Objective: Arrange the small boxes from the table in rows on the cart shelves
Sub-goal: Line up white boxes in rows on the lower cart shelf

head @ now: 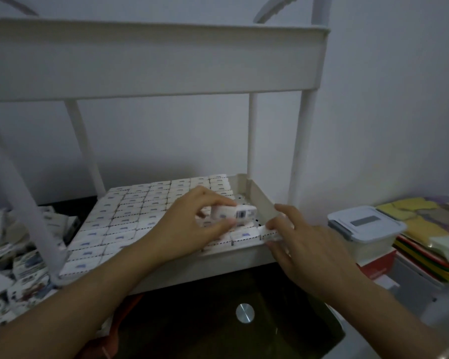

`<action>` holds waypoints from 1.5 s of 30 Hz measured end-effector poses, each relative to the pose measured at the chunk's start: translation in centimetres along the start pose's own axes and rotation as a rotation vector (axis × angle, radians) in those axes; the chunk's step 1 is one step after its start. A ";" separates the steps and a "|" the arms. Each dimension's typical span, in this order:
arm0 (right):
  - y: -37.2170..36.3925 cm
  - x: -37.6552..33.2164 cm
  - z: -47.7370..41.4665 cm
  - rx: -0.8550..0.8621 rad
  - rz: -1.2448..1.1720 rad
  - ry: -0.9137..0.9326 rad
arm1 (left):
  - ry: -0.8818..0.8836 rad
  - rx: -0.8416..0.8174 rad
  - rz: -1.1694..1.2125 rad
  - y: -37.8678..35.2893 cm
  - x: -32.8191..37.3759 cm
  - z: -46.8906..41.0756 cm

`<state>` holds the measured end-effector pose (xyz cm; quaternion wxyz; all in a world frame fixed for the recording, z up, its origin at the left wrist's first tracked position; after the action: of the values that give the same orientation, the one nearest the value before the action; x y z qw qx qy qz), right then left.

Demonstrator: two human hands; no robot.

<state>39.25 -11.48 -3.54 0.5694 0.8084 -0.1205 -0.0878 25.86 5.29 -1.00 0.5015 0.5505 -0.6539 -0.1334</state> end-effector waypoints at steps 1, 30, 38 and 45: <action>0.1 0.0 0.0 0.016 -0.009 0.008 | 0.018 0.056 0.055 -0.3 0.5 -0.7; 0.6 -2.4 -0.8 0.285 -0.227 -0.005 | 0.010 -0.224 -0.271 -3.8 1.9 -2.9; 2.1 -11.2 -2.1 0.303 -0.408 0.183 | 0.082 0.064 -0.216 5.0 0.8 10.7; 0.6 -21.6 -3.7 0.136 -0.521 0.457 | 0.317 0.264 -0.421 12.1 -2.6 23.4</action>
<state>19.62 -2.04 -1.62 0.4851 0.8467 0.2150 -0.0388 -0.35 2.96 -4.31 0.4826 0.7487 -0.4504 -0.0606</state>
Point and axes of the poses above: each hand's wrist, its own z-axis away from the middle knuckle, its own y-axis out of the back of the hand, x = y × z, the point moved 3 cm from there along -z, towards the middle knuckle, and after that the axes turned 3 degrees about y, right-handed, at the moved point
